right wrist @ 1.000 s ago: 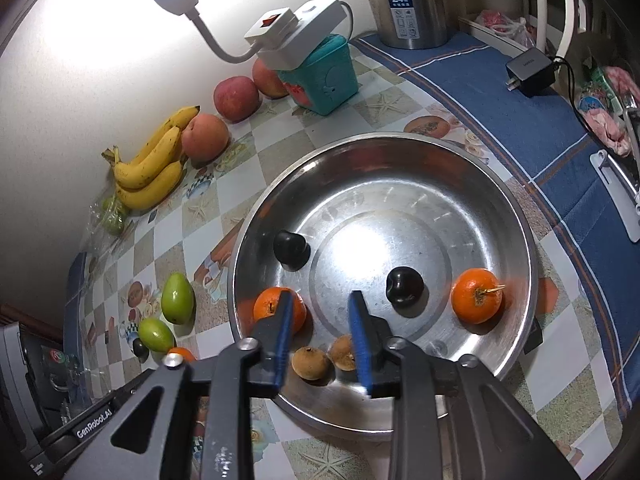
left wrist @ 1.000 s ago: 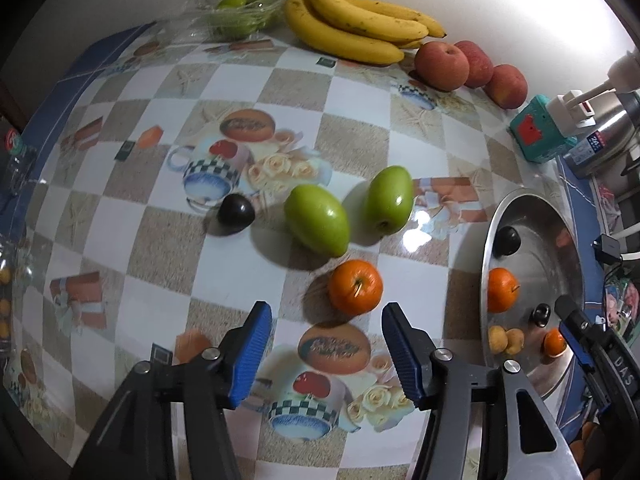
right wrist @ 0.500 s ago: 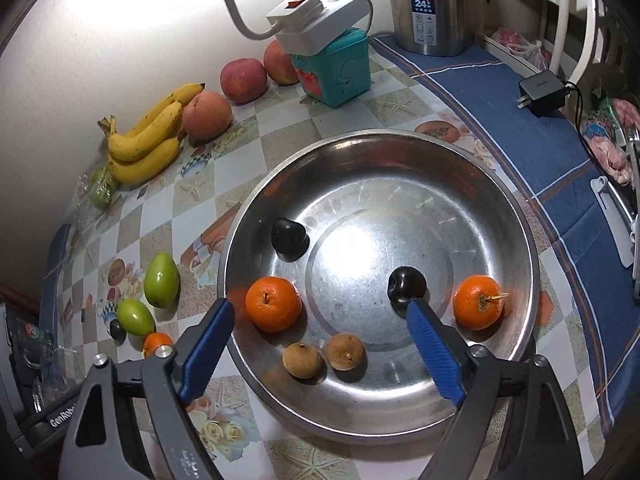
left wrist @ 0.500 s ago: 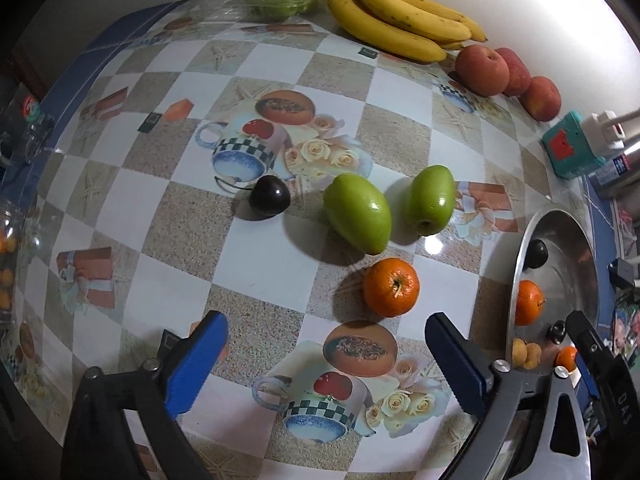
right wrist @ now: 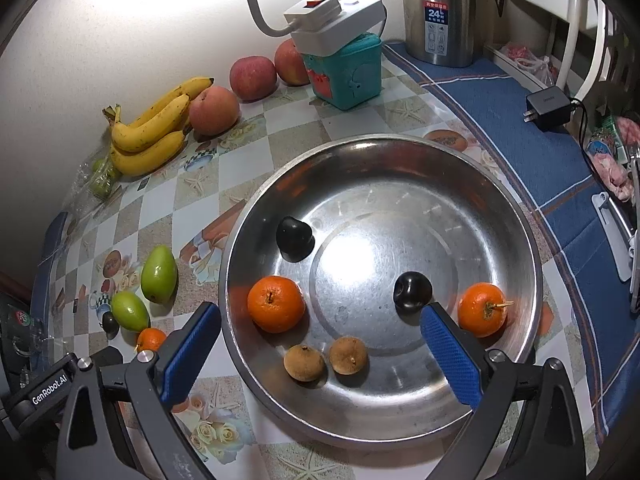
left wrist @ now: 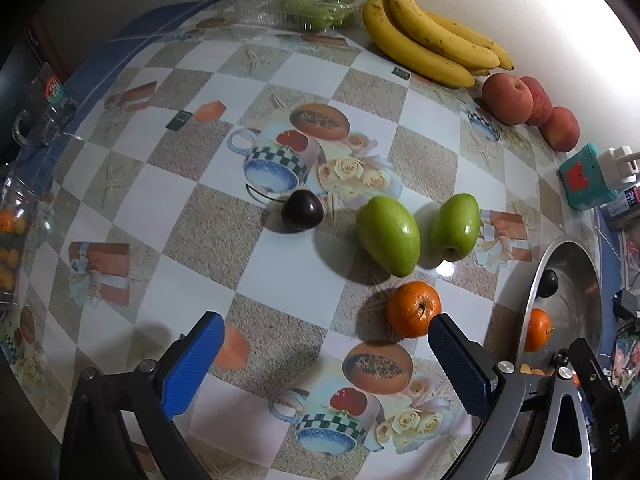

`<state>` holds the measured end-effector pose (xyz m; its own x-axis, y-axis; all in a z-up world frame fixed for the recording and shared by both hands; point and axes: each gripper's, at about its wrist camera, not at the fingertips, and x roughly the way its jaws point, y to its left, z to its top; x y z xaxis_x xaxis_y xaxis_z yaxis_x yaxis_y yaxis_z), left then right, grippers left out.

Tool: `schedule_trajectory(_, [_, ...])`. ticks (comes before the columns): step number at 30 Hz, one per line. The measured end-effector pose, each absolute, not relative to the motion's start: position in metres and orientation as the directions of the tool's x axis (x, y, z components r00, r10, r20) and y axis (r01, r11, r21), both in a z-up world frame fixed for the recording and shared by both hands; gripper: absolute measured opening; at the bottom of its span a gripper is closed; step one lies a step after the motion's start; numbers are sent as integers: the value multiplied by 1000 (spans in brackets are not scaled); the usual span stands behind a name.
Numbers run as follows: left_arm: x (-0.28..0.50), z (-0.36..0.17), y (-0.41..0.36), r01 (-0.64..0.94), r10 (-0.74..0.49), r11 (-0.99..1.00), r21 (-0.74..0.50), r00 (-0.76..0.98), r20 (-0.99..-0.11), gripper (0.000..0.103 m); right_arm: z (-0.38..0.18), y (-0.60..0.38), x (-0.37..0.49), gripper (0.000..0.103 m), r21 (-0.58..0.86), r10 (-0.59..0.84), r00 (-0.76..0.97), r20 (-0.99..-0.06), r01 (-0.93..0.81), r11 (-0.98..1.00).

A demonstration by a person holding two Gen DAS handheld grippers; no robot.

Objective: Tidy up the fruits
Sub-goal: 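Withdraw both open tools from the basin back toward the remaining fruit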

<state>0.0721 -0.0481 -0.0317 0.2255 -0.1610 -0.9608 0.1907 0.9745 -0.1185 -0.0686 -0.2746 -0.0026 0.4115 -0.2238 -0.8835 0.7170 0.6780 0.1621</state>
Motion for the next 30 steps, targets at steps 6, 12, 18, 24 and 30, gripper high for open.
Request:
schedule_trajectory(6, [78,-26,-49,214,-171,970,-118,253,-952,103,7,-272,-69,100,156,-265,440,-858,715,681])
schedule_trajectory(12, [90,-16,-36,197,-144,977,-85,307,-941,103,9,-266,-64,100,152,-273,459,-845,697,700])
schedule_trajectory(18, [98,-9,-22,172,-122,983,-67,335,-934,103,6,-248,-53,100,166,-232,479,-846,651,740])
schedule_trajectory(24, [106,-1,-3,122,-134,988,-96,357,-925,103,3,-230,-43,100,195,-173,497,-850,603,773])
schedule_trajectory(30, [116,6,16,82,-115,993,-91,385,-916,103,-1,-214,-32,100,199,-141,495,-857,572,796])
